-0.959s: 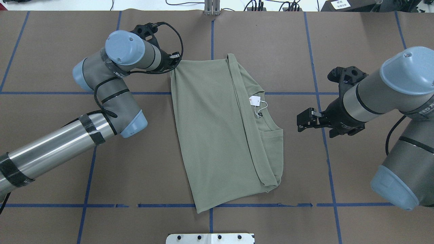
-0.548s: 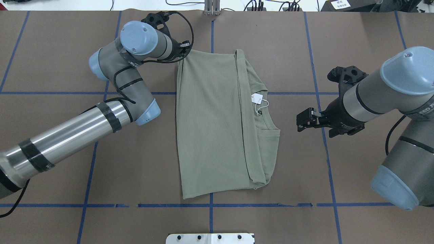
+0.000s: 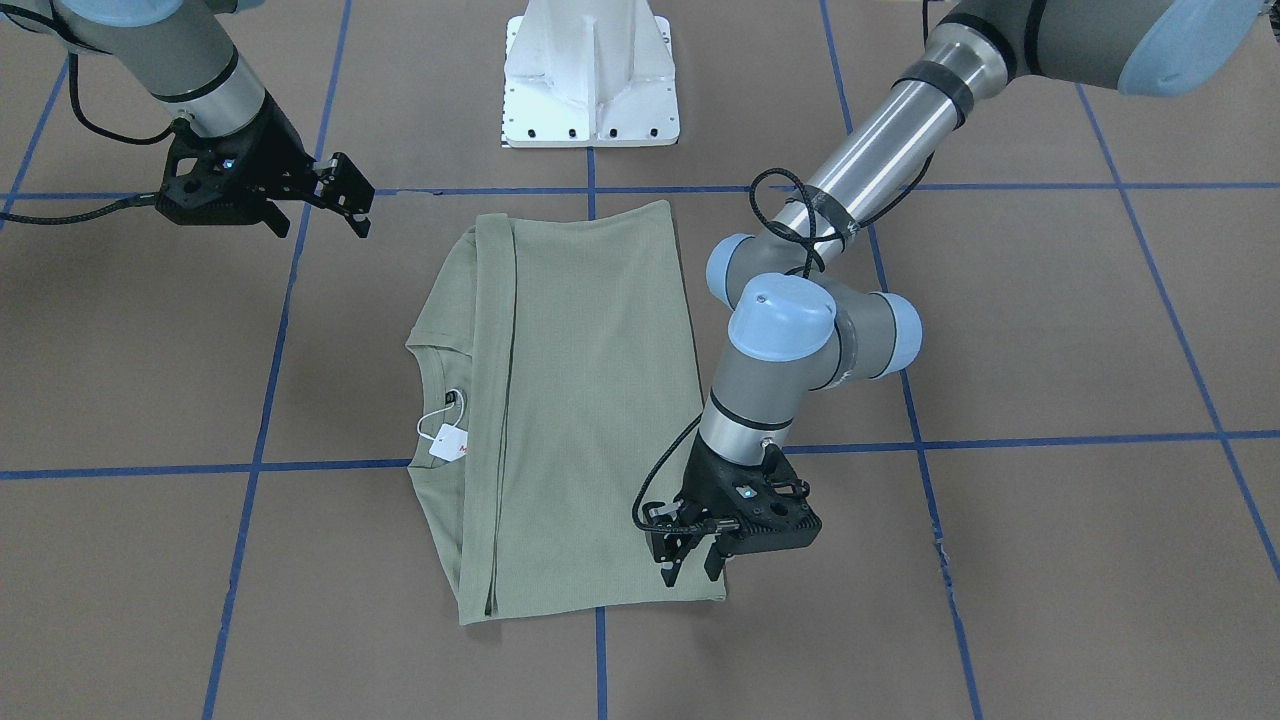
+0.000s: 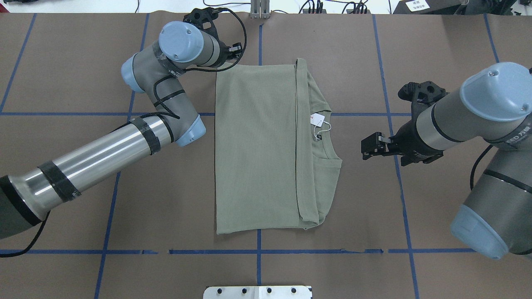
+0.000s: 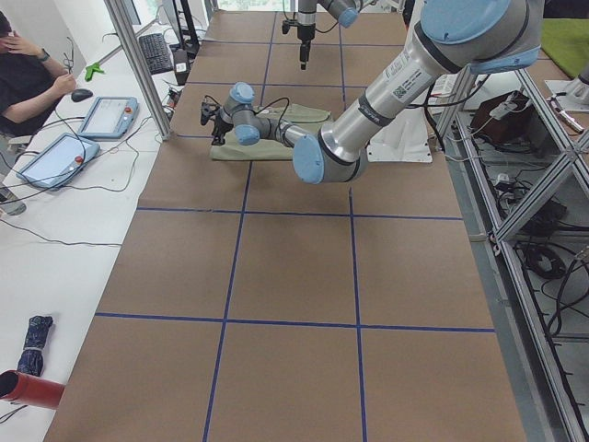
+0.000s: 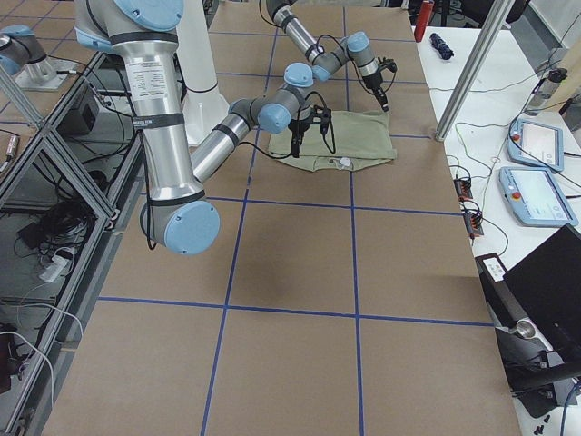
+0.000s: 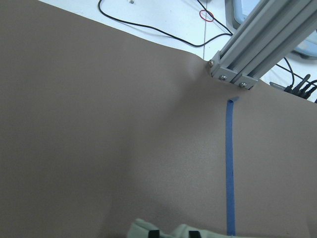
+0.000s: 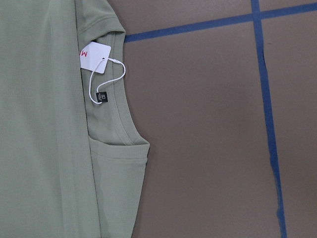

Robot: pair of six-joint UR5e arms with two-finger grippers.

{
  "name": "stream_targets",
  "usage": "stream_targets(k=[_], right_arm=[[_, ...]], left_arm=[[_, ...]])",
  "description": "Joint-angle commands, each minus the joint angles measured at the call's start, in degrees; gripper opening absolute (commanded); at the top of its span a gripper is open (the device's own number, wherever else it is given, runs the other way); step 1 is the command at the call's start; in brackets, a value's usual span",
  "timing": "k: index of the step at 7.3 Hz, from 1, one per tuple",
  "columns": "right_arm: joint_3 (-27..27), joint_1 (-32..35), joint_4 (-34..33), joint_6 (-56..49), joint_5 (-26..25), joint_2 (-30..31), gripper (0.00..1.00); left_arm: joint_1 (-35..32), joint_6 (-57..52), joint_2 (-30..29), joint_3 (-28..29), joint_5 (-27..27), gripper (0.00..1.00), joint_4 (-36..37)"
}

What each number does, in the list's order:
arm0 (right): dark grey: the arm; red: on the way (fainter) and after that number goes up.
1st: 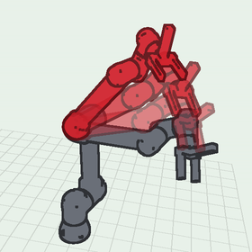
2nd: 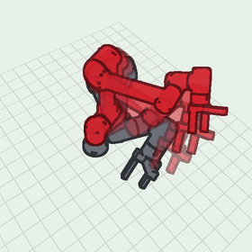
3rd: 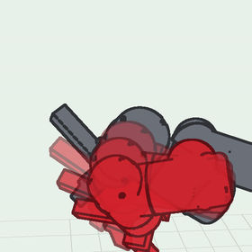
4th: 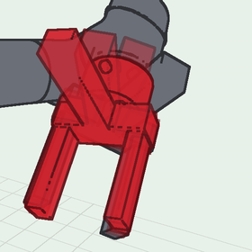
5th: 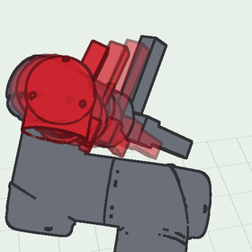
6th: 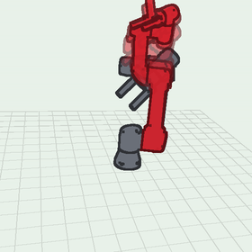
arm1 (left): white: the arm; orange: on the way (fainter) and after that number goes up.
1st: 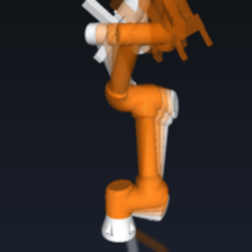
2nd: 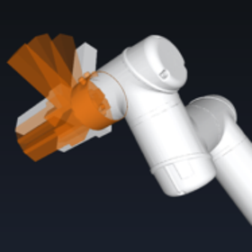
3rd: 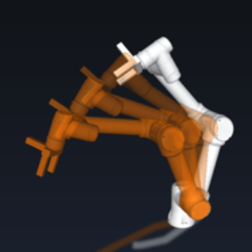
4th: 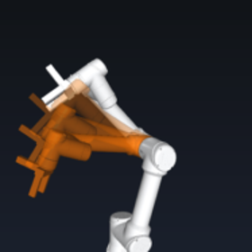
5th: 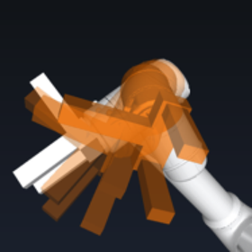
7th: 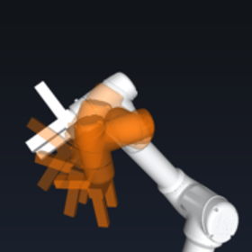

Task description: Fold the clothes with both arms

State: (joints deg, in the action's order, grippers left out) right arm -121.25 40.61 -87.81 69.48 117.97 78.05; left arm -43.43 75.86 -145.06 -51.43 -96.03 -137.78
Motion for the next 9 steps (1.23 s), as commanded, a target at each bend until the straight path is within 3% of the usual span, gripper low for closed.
stream_targets(k=[1,2,3,4,6,7,9], right_arm=[[2.93,-1.66,-0.52,-0.40,-2.56,-4.99,1.00],[3.47,-3.67,-0.61,-0.40,-5.01,-5.97,1.00],[5.13,-6.04,-1.31,-0.48,-8.34,-7.72,1.00],[7.41,-8.16,-3.92,-0.57,-10.81,-11.13,1.00],[11.28,-14.04,-7.10,-0.66,-16.69,-15.89,1.00],[14.34,-15.54,-7.46,-0.57,-18.46,-18.69,1.00],[15.08,-18.97,-11.74,-0.57,-19.09,-19.51,1.00]], left_arm=[[-2.70,-3.33,3.79,-5.12,-5.61,1.00,3.62],[-3.41,-8.05,10.78,-15.09,-9.06,1.00,7.57],[-3.51,-10.97,18.16,-24.32,-9.26,1.00,8.48],[-3.51,-11.26,21.97,-30.68,-9.35,1.00,10.40],[-2.81,-11.09,22.28,-42.55,-9.61,1.00,23.98],[-2.54,-10.56,22.54,-45.05,-11.71,1.00,26.22],[-2.10,-10.38,22.98,-45.34,-12.25,1.00,26.24]])
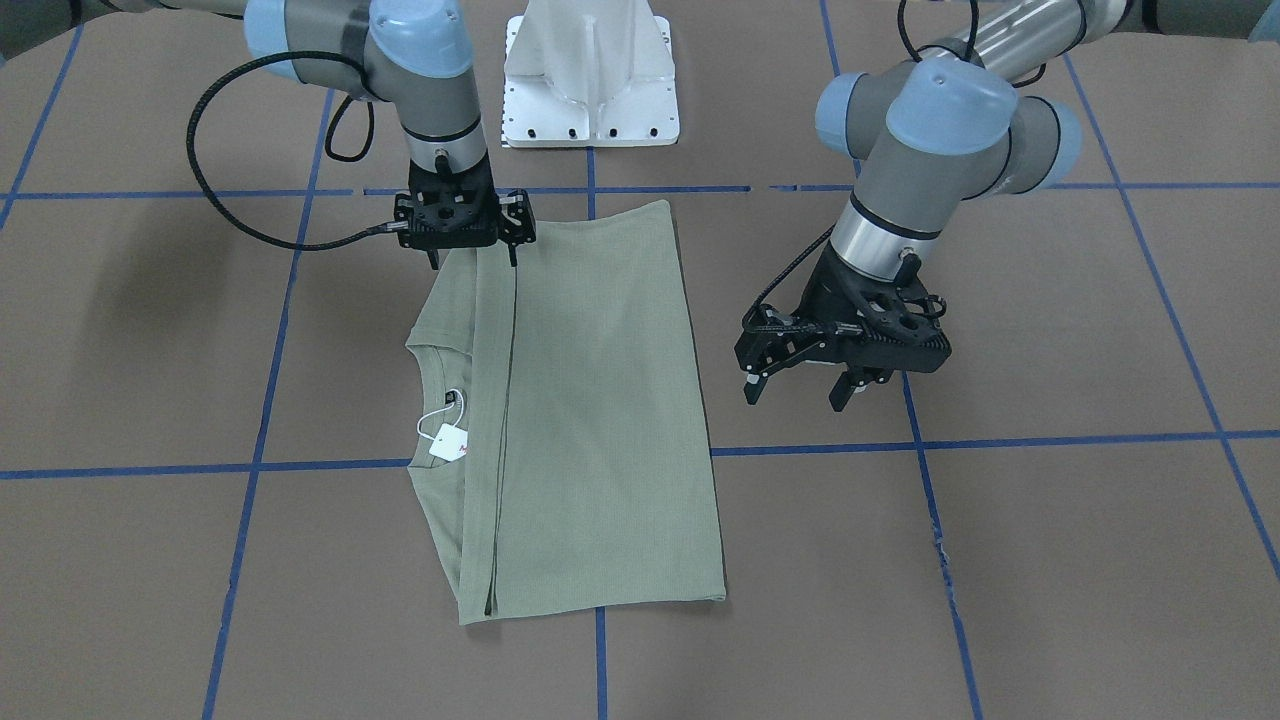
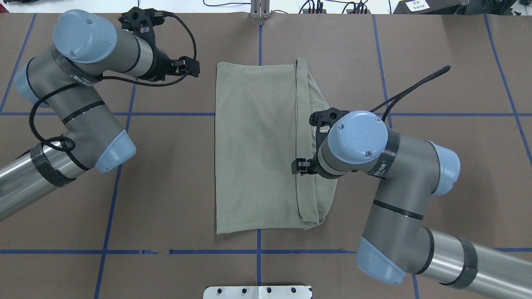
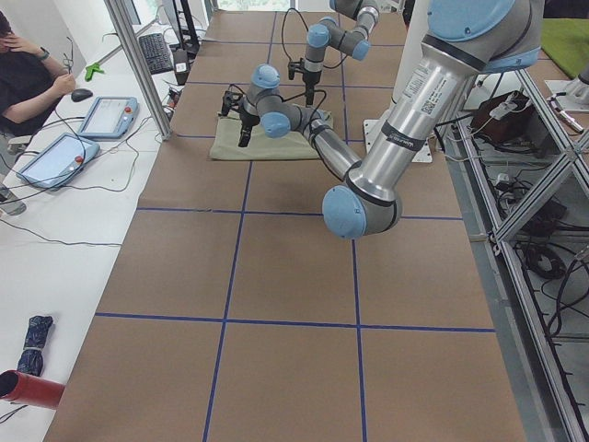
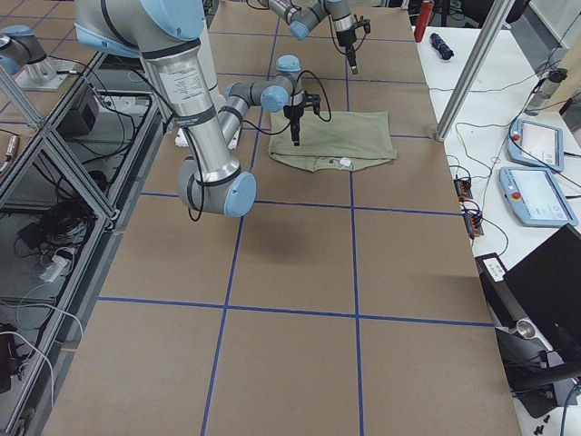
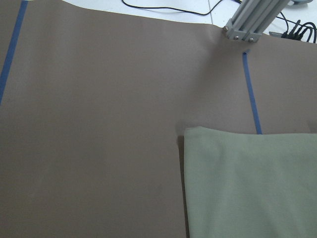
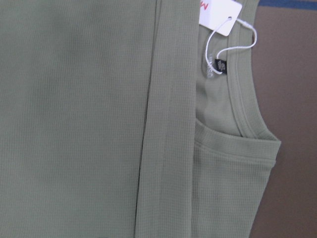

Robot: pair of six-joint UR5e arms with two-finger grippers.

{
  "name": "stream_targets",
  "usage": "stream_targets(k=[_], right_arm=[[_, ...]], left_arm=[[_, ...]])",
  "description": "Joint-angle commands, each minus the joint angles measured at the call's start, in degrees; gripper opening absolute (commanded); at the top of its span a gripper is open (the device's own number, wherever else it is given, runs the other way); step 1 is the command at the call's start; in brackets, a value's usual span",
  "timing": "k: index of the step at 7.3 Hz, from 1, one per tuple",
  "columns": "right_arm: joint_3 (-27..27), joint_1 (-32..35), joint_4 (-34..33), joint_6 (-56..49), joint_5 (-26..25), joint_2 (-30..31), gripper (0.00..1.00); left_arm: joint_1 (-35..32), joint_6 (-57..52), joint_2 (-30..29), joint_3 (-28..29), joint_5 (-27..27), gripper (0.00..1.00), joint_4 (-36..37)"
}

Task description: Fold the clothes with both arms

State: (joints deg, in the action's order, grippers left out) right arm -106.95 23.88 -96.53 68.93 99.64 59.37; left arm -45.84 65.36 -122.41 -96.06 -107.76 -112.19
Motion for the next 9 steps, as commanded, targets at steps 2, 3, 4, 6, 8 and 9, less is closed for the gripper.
stream_targets(k=[2,3,4,6,8,9], right_arm=[[0.95,-4.79,-5.42,-0.11,-0.68,-0.57,1.00],[1.12,-5.41,-6.38,-0.29,-0.59,-0.48,1.00],[1.73,-5.68,-6.57,-1.07,-0.59,-0.39,1.00],[2.27,-5.68,-6.57,-2.13,-0.50,-0.22,1.00],[2.44,-5.68,-6.48,-2.22,-0.24,-0.30,1.00],[2.53,-5.68,-6.48,-2.22,-0.06,-0.22,1.00]], left_arm=[[0.32,0.12,0.50,-0.36,-0.52,1.00,0.65],[0.32,0.12,0.50,-0.19,-0.60,1.00,0.39],[0.40,0.12,0.42,-0.10,-0.61,1.00,0.30],[0.58,0.12,0.50,0.08,-0.61,1.00,0.04],[0.58,0.12,0.42,0.08,-0.61,1.00,0.04],[0.58,0.12,0.42,0.08,-0.61,1.00,0.04]])
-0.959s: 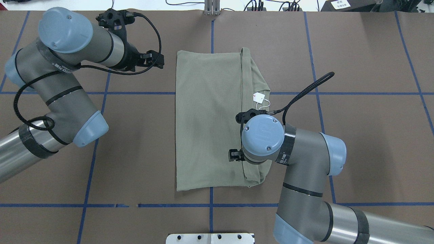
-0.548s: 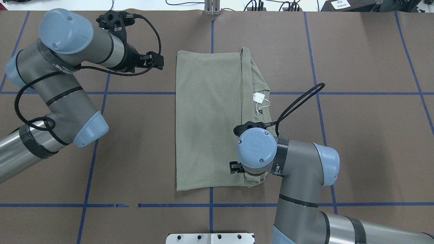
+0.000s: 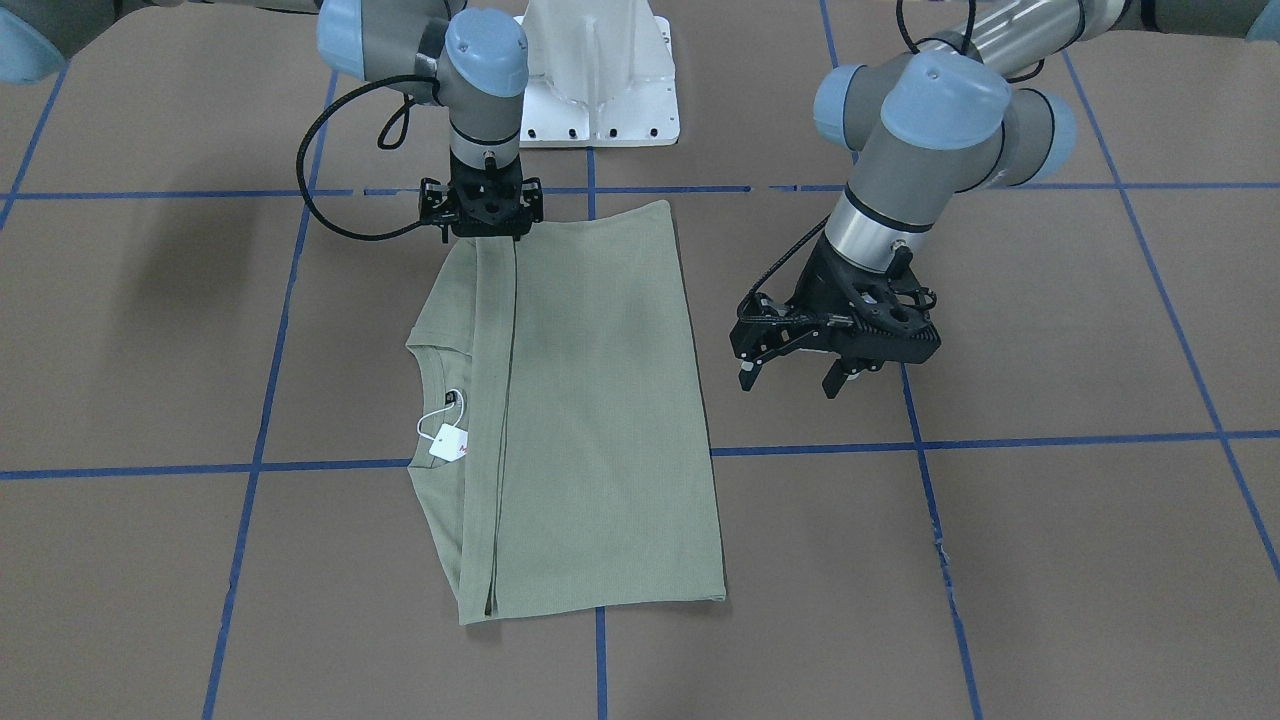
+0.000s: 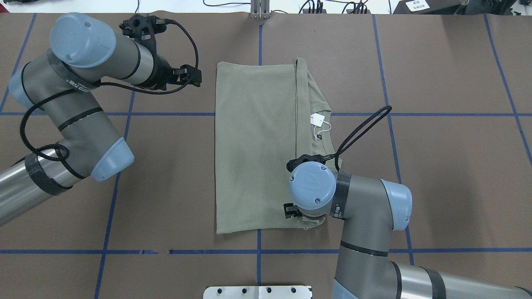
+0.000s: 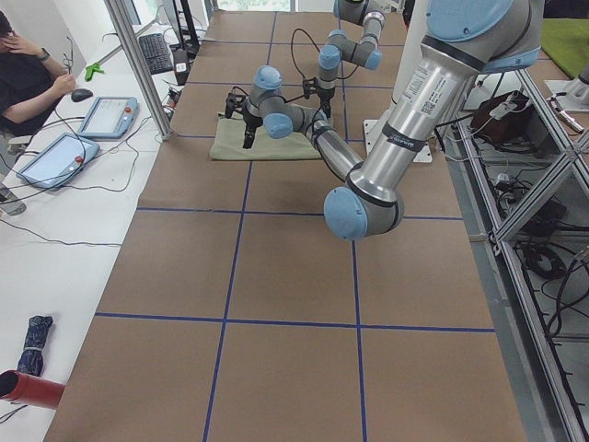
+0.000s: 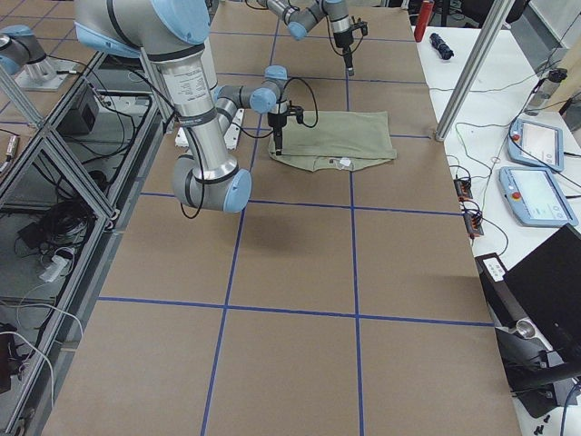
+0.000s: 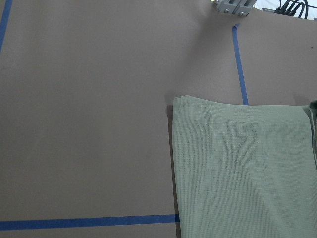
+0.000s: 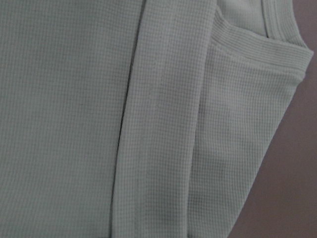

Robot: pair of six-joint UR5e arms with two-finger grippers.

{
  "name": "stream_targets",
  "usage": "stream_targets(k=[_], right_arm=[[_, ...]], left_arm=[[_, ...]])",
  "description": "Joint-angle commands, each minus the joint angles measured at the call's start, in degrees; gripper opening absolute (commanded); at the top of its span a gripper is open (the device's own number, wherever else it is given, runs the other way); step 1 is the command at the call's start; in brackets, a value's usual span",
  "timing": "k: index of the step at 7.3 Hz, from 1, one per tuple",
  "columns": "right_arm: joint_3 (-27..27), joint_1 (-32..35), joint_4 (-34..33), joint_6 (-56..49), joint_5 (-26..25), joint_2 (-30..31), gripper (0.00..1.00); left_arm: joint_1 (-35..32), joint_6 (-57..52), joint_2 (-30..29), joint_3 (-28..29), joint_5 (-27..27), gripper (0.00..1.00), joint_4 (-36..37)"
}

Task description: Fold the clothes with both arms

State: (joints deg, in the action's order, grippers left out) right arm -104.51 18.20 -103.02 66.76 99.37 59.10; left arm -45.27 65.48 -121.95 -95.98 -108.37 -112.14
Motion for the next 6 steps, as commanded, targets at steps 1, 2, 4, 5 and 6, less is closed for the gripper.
stream_targets(k=[1,2,4,5,6], right_arm=[[0.53,-0.09,0.01,-1.01,0.21,-0.04,1.00],[0.80,-0.26,0.01,-1.02,0.30,0.05,1.00],[1.15,-0.44,0.01,-1.11,0.30,0.05,1.00],[0.98,-0.44,0.01,-1.11,0.30,0.13,1.00],[0.80,-0.27,0.01,-1.19,0.30,0.31,1.00]], left_arm=[[0.00,0.00,-0.04,0.01,0.00,1.00,-0.01],[0.00,0.00,-0.04,0.01,0.00,1.00,-0.09],[0.09,0.00,-0.04,-0.08,0.00,1.00,-0.10],[0.09,0.00,-0.04,-0.08,0.00,1.00,-0.10],[0.09,0.00,-0.13,-0.08,0.00,1.00,-0.10]])
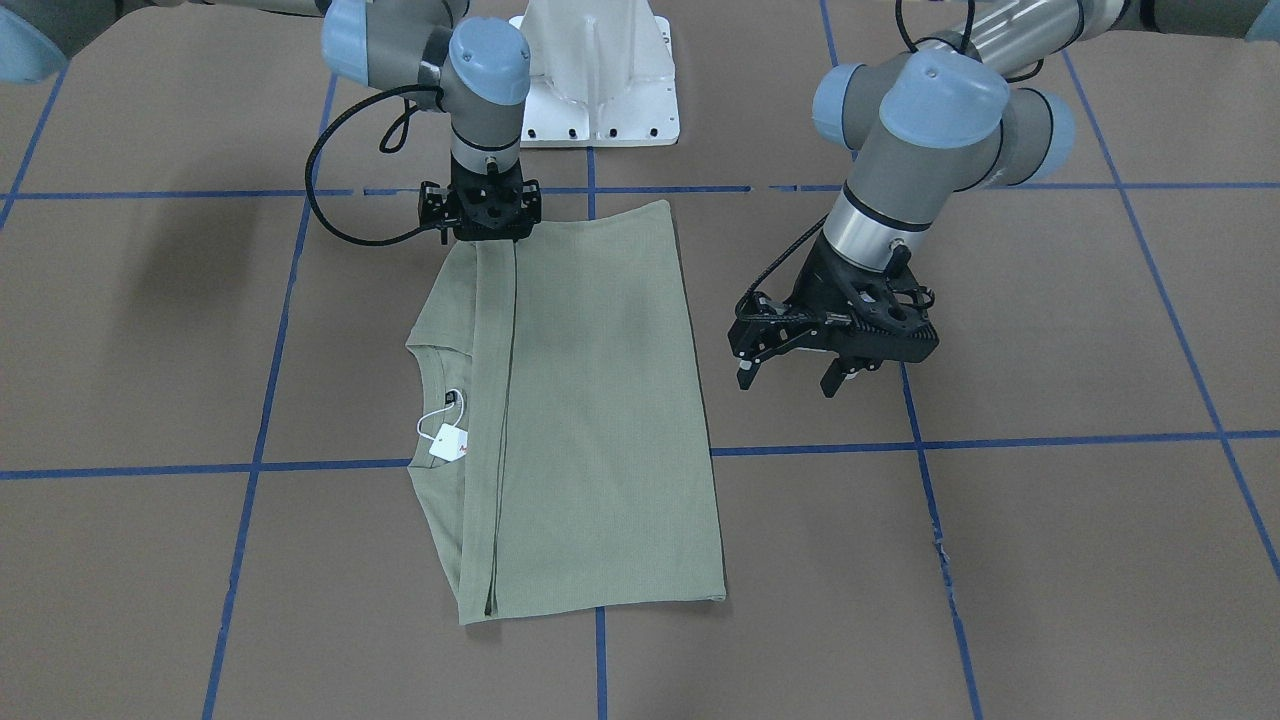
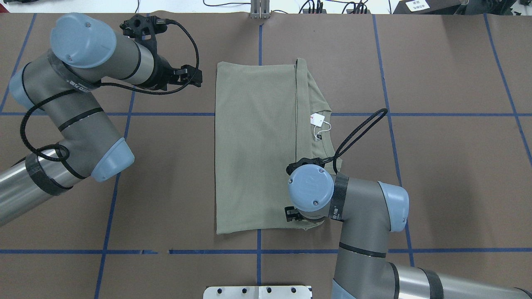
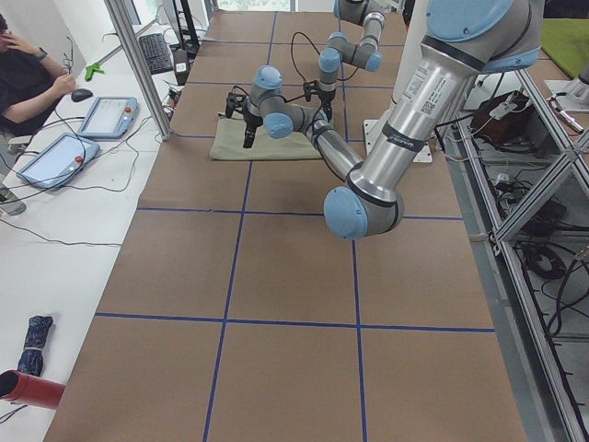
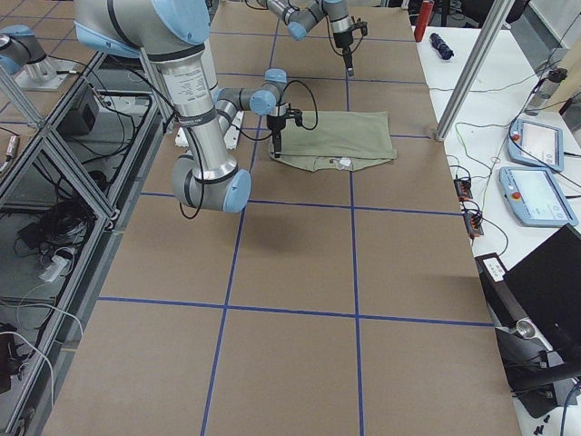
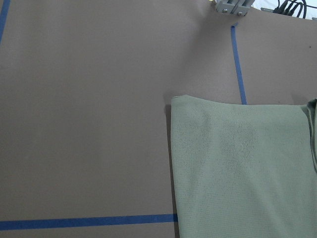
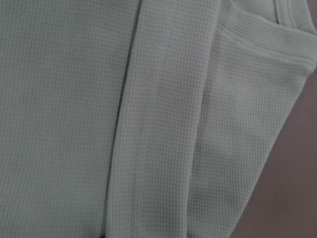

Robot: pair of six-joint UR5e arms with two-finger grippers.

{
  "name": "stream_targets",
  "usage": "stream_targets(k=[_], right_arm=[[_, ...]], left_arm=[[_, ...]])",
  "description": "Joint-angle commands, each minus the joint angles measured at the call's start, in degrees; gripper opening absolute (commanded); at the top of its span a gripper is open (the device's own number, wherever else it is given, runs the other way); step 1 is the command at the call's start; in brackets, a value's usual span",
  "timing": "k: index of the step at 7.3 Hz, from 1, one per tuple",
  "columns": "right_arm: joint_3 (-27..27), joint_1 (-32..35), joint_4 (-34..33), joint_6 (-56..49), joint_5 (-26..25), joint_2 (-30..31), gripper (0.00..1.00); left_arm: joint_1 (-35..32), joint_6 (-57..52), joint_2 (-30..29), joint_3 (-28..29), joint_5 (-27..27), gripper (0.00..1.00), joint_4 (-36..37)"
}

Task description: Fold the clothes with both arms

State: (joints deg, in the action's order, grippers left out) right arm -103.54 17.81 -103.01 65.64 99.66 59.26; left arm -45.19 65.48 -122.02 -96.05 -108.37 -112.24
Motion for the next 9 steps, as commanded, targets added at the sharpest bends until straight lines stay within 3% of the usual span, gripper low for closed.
stream_targets(k=[1,7,9], right_arm=[[-0.95,0.46,0.00,-0.08,0.01,1.03,1.00],[-4.21,2.39,0.17,-0.08,0.01,7.18,1.00],[-9.19,2.75,0.52,-0.95,-0.43,12.52,1.00]], left_arm=[[0.10,0.09,-0.06,-0.01,0.00,1.00,0.00],[1.15,2.45,-0.24,-0.45,-0.09,1.00,-0.09],[1.59,3.16,-0.32,-0.63,-0.09,1.00,-0.09]])
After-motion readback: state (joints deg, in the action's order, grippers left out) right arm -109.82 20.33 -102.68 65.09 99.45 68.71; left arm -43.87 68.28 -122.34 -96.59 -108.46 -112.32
